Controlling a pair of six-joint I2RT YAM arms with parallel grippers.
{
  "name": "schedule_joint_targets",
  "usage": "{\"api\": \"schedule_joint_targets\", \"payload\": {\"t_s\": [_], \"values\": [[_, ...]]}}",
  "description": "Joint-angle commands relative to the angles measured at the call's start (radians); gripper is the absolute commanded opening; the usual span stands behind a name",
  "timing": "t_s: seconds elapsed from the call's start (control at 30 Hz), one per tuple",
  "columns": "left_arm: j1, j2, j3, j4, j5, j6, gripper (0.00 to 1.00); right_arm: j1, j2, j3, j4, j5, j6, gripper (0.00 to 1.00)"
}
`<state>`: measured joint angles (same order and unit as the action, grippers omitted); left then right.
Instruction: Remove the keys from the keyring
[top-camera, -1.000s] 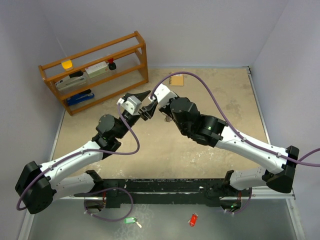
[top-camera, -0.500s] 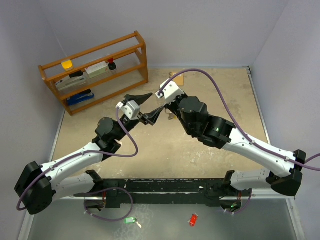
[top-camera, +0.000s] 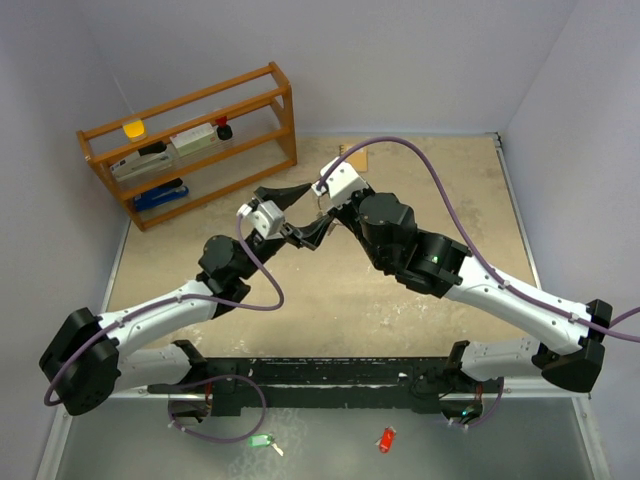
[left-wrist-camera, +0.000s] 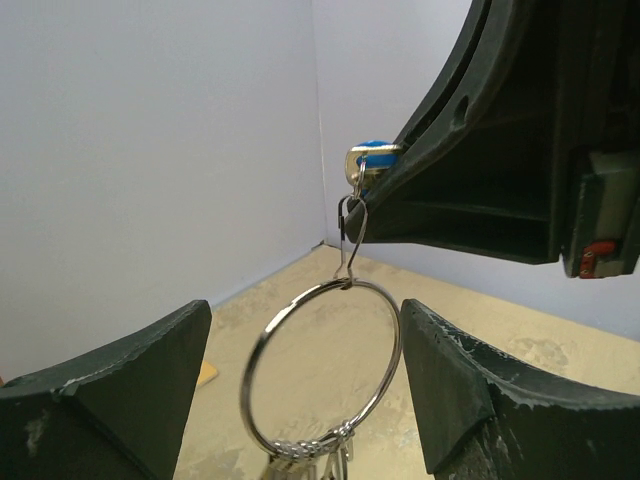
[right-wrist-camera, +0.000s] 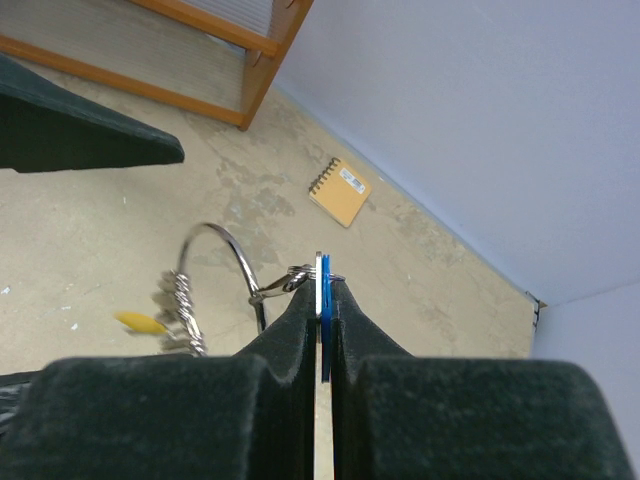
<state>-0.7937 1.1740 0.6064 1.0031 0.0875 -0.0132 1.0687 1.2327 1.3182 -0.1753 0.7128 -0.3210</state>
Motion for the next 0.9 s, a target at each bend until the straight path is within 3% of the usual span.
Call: {"api": "schedule_joint_targets", "payload": {"t_s": [0.0,0.57,0.87], "values": [[-0.013,0.021,0.027,0.095,-0.030,0.025,0.74,0.004,-0.017,0.029,0.038,-0.009,0.024,0.00],[-0.017,0.065,0.020,0.210,-0.013,0.010,0.77,0.004,-0.017,0.027,0.035,-0.028,0.029,0.00],[-0.018,0.110,0.044,0.241,0.002,0.007,0.61,0.005,-0.028,0.030,0.027,-0.048,0.043,0.00]]}}
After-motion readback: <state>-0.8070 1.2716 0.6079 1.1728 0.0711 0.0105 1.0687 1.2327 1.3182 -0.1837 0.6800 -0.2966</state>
